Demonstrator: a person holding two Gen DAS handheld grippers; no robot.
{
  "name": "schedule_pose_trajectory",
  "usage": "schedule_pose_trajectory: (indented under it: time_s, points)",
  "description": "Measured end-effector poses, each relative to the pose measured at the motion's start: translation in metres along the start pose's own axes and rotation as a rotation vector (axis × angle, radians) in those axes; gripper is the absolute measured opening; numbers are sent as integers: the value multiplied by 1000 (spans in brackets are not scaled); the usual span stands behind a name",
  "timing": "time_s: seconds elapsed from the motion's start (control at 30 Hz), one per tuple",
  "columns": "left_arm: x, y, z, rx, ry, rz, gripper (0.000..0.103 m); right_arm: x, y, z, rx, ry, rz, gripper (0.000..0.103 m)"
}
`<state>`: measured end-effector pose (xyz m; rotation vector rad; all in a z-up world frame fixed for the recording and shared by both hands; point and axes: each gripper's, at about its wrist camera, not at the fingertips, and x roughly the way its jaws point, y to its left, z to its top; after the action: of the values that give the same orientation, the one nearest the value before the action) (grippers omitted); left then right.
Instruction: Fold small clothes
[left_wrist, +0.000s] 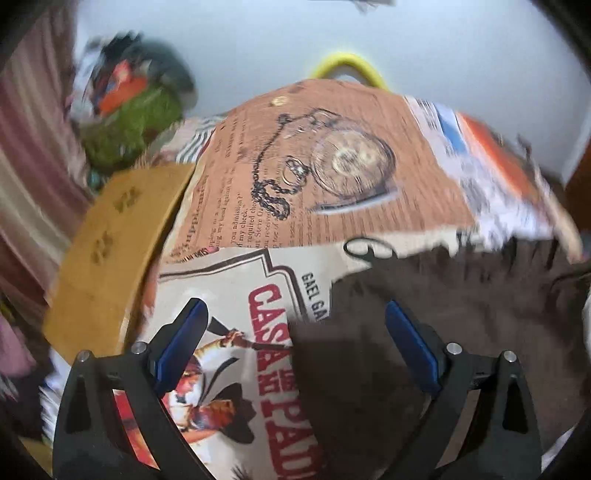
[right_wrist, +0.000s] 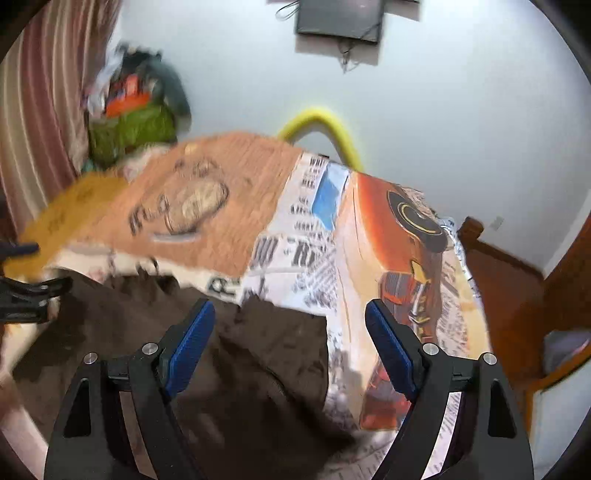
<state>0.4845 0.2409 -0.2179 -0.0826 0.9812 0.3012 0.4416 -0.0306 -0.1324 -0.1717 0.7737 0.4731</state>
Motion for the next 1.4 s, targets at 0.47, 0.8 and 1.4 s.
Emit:
schedule_pose_trajectory:
  time_s: [0.47, 0.8, 1.4]
  points:
    - [39, 34, -53, -82, 200, -117, 70, 4, -42, -79, 50, 170, 65, 82]
    - [76, 27, -51, -127, 264, -205, 64, 29, -68, -69, 252, 161, 162, 63]
    - [36, 51, -55, -118, 127, -81, 1, 4, -67, -63, 259, 64, 154, 8]
